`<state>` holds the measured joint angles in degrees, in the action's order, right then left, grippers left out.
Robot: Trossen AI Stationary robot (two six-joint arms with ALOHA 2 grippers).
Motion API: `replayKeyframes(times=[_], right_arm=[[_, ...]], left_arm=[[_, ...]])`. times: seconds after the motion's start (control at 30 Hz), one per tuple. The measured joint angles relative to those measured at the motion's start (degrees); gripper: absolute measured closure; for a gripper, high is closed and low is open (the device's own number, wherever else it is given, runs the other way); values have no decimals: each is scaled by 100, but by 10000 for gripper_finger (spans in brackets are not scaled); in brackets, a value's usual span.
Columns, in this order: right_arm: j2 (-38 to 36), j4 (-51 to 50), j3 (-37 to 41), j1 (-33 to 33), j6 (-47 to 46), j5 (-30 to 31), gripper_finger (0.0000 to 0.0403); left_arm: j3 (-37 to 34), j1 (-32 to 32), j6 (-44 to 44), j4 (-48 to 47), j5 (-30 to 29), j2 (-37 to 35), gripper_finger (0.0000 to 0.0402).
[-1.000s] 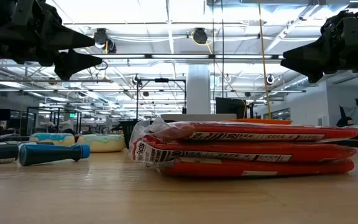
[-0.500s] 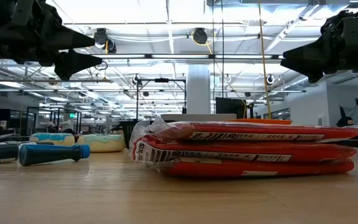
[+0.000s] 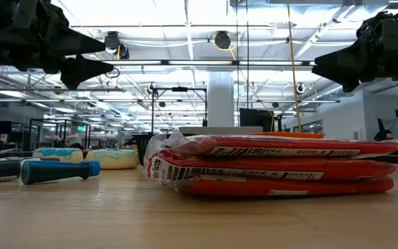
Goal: Pick & Place Food Item
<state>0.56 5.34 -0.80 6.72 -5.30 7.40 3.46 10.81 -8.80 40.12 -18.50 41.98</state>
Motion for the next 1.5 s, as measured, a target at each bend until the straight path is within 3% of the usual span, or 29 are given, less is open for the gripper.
replayKeyframes(times=[0.33,0.73,0.9,1.0,1.17,1.5], right_arm=[[0,1,-1,-2,-1,0,236],[0,0,-2,-2,-2,0,236],[0,0,-2,-1,-2,0,236],[-1,0,-1,-1,-2,0,236],[-2,0,0,-1,-1,0,236],[0,1,-1,-2,-2,0,236]], left_arm=[[0,-26,-39,88,-4,0,91],[0,-27,-1478,8,-11,0,91],[77,-34,-1702,-362,353,129,91],[469,67,-1423,-931,909,605,91],[1529,551,-629,-1622,1324,1786,92],[3272,1287,-485,-2038,858,4428,92]])
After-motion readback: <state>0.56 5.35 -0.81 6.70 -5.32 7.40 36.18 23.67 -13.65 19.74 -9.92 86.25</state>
